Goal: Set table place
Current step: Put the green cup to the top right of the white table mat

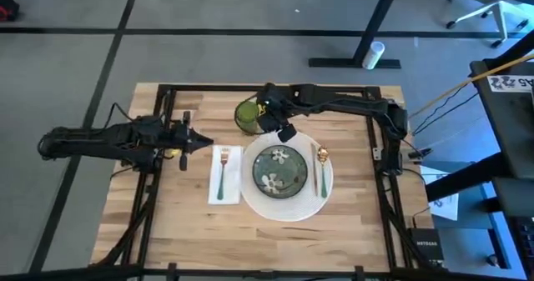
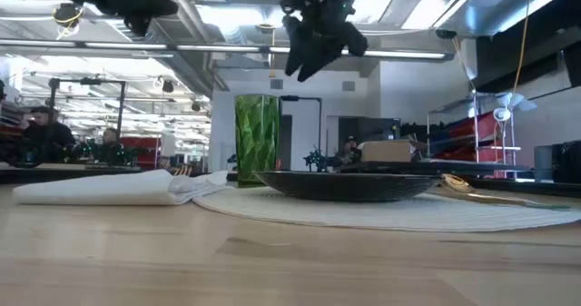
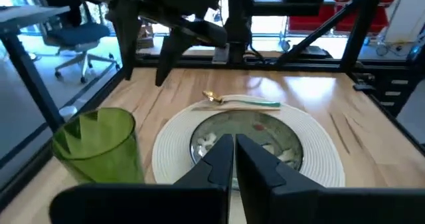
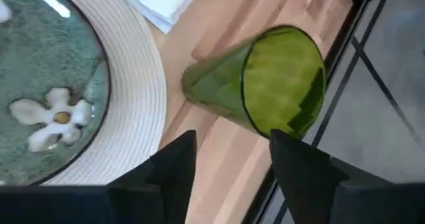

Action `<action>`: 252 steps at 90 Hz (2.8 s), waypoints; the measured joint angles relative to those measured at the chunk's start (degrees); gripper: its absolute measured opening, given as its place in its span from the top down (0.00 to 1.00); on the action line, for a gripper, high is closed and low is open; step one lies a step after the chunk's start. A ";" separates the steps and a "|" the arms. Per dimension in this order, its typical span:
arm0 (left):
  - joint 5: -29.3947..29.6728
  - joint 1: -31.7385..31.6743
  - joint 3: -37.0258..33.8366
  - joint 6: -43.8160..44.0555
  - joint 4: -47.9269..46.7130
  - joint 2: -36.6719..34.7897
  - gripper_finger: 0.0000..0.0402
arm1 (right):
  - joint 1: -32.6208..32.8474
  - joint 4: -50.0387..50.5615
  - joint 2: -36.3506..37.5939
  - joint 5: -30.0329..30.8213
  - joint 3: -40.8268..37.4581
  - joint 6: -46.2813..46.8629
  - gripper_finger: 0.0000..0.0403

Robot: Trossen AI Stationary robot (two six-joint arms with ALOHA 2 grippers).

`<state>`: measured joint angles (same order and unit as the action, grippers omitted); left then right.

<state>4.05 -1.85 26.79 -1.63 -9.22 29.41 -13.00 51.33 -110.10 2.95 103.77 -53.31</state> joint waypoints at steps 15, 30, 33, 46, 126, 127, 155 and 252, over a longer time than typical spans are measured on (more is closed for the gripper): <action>0.00 0.00 -3.48 -0.24 4.46 -1.01 1.00 | -0.81 -2.80 -2.22 -3.00 0.45 -2.67 0.56; 0.03 -0.07 -5.53 0.22 6.00 -0.96 1.00 | -1.06 -1.05 -7.02 -2.99 6.36 -3.02 0.56; 0.03 -0.07 -5.73 0.43 5.98 -0.94 1.00 | -1.25 0.07 -8.13 -2.95 8.02 -3.44 0.56; 0.09 -0.07 -5.93 1.76 5.72 -0.92 1.00 | -1.37 4.48 -13.07 -2.57 15.08 -4.25 0.56; 0.09 0.00 -5.93 2.57 3.75 -0.90 1.00 | -5.57 14.89 -17.93 -0.97 18.97 -5.53 0.97; 0.09 0.00 -5.93 2.63 3.63 -0.90 1.00 | -5.61 15.48 -17.73 -0.83 18.97 -5.50 0.97; 0.09 0.04 -5.95 1.20 3.85 -0.86 1.00 | -8.09 30.81 -10.63 1.60 18.94 -0.32 0.99; 0.09 0.48 -5.95 3.25 7.48 -0.90 1.00 | -12.19 19.21 23.06 -5.14 -29.50 10.94 1.00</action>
<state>4.14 -1.37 20.84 1.63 -1.74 28.51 -25.19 70.54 -87.05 -2.20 74.27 -42.37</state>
